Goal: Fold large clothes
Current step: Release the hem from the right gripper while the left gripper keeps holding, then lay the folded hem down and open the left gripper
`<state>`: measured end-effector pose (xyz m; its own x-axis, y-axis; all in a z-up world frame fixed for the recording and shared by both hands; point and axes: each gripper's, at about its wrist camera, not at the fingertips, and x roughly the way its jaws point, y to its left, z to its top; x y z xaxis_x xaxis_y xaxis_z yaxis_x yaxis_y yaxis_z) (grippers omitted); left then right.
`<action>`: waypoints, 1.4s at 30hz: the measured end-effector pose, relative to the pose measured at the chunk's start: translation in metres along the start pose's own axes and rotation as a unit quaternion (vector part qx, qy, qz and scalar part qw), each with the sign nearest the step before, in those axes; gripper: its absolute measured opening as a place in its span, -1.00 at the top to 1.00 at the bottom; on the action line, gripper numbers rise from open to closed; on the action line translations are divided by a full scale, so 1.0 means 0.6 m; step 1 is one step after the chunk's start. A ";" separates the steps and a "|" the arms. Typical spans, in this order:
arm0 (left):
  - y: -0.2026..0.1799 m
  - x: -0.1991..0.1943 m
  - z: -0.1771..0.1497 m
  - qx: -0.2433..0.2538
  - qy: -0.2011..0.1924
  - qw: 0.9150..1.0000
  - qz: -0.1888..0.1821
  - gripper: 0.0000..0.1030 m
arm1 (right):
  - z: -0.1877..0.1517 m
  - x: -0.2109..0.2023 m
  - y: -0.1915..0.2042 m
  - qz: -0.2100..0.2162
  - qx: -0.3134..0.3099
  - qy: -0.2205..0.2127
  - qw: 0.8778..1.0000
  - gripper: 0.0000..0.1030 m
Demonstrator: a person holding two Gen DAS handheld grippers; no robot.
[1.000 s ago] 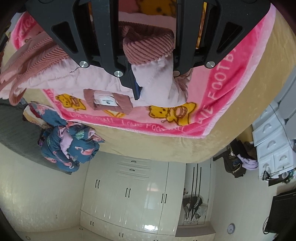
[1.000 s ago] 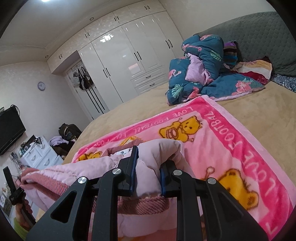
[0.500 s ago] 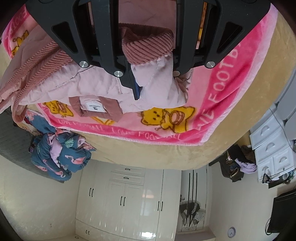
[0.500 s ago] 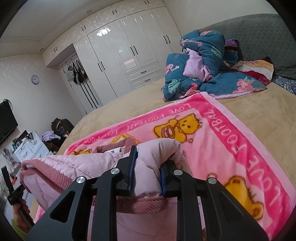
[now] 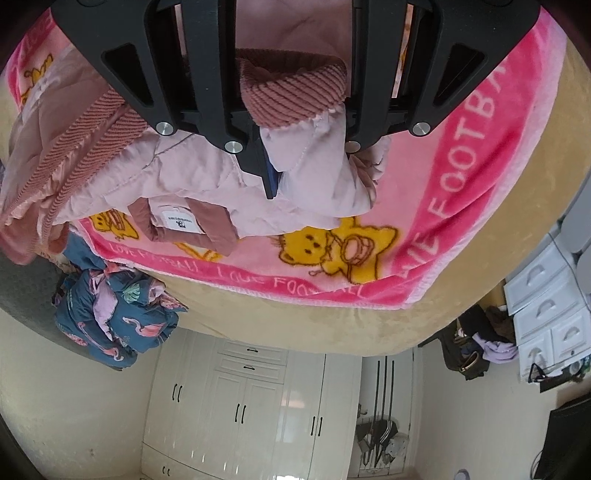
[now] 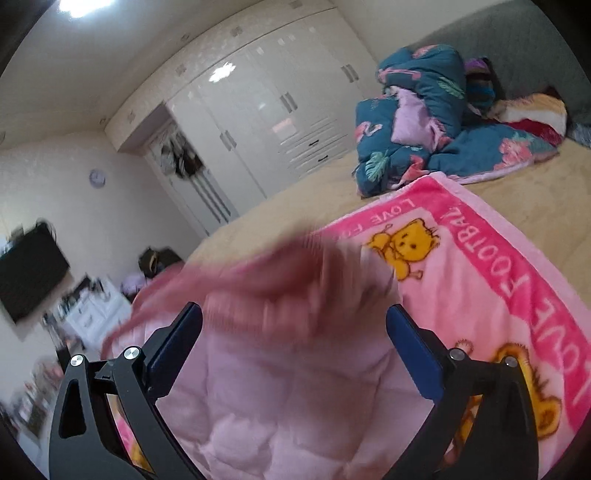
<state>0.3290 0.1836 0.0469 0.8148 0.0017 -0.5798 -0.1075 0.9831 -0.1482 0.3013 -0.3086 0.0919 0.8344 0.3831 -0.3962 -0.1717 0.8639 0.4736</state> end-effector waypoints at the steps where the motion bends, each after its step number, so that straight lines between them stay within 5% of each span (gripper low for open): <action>1: 0.002 0.003 0.000 -0.004 0.001 1.000 -0.004 0.73 | -0.005 0.006 0.002 -0.008 -0.009 0.009 1.000 -0.92; 4: 0.008 0.006 0.001 -0.019 0.006 1.000 -0.020 0.53 | -0.032 0.045 0.006 -0.049 -0.046 0.064 0.996 -0.92; 8: 0.002 -0.019 0.012 -0.034 -0.003 0.997 -0.070 -0.34 | -0.072 0.098 0.000 -0.106 -0.085 0.122 0.983 -0.92; 11: -0.014 -0.055 0.021 -0.014 -0.031 0.998 -0.061 -0.71 | -0.088 0.109 0.000 -0.128 -0.108 0.116 0.979 -0.92; 16: 0.000 -0.103 0.022 0.016 -0.076 0.997 0.004 -0.82 | -0.078 0.113 -0.014 -0.136 -0.107 0.105 0.979 -0.92; 20: 0.046 -0.047 -0.014 0.003 -0.013 0.999 0.033 -0.82 | -0.064 0.128 -0.033 -0.160 -0.119 0.109 0.974 -0.92; 24: 0.083 0.028 -0.069 -0.023 0.071 0.997 -0.019 -0.82 | -0.067 0.157 -0.060 -0.162 -0.130 0.135 0.969 -0.89; 26: 0.077 0.050 -0.088 -0.006 0.089 0.996 -0.032 -0.82 | -0.073 0.162 -0.066 -0.153 -0.133 0.139 0.969 -0.65; 27: 0.068 0.053 -0.092 0.006 0.083 0.996 -0.027 -0.80 | -0.076 0.163 -0.067 -0.141 -0.134 0.142 0.971 -0.27; 28: 0.056 0.053 -0.095 0.024 0.071 0.997 -0.021 -0.52 | -0.080 0.162 -0.065 -0.147 -0.139 0.137 0.970 -0.06; 29: 0.049 0.052 -0.096 0.033 0.067 0.997 -0.021 0.02 | -0.084 0.159 -0.063 -0.154 -0.144 0.127 0.969 0.08; 32: 0.029 0.047 -0.093 0.050 0.050 0.997 -0.002 0.68 | -0.086 0.150 -0.060 -0.146 -0.142 0.106 0.973 0.54; 42: -0.001 0.041 0.023 0.051 -0.015 0.998 0.034 0.76 | 0.012 0.139 -0.035 -0.139 -0.128 0.017 0.982 0.69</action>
<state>0.3570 0.1858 0.0439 0.8249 0.0730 -0.5606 -0.1060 0.9940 -0.0265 0.3785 -0.2971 0.0544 0.8504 0.1280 -0.5103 -0.0695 0.9888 0.1322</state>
